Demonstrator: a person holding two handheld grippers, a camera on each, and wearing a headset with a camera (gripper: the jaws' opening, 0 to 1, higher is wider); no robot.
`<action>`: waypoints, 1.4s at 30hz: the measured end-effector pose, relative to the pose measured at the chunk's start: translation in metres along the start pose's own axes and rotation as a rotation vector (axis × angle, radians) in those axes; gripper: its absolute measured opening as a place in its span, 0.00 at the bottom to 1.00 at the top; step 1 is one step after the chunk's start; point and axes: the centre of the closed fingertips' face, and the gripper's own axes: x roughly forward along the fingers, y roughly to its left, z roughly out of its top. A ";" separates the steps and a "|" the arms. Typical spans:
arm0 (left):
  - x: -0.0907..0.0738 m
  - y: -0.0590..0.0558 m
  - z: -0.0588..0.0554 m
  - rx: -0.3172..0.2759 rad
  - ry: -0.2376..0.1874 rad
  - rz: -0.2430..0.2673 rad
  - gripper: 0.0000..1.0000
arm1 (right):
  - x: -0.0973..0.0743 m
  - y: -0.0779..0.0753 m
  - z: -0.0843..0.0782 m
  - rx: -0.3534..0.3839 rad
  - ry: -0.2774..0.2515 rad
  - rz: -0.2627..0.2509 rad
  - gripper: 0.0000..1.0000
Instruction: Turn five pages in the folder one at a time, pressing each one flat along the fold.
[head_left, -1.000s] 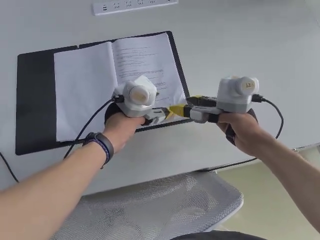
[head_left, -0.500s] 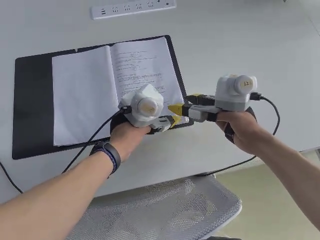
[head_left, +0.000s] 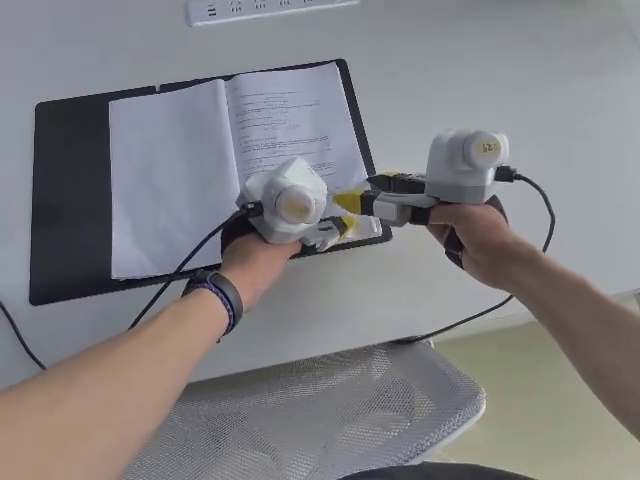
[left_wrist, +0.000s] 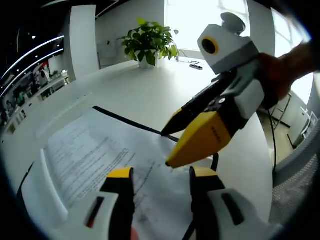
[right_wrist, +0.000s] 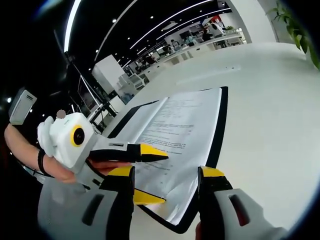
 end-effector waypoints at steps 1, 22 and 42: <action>0.000 0.000 0.000 0.001 -0.001 0.001 0.44 | 0.000 0.000 0.000 0.000 0.002 0.000 0.49; 0.000 0.000 0.000 -0.011 -0.004 -0.002 0.43 | -0.003 -0.020 0.004 0.238 -0.078 0.018 0.21; -0.009 -0.003 0.002 -0.062 0.014 -0.033 0.56 | -0.004 -0.020 0.000 0.289 -0.067 -0.010 0.00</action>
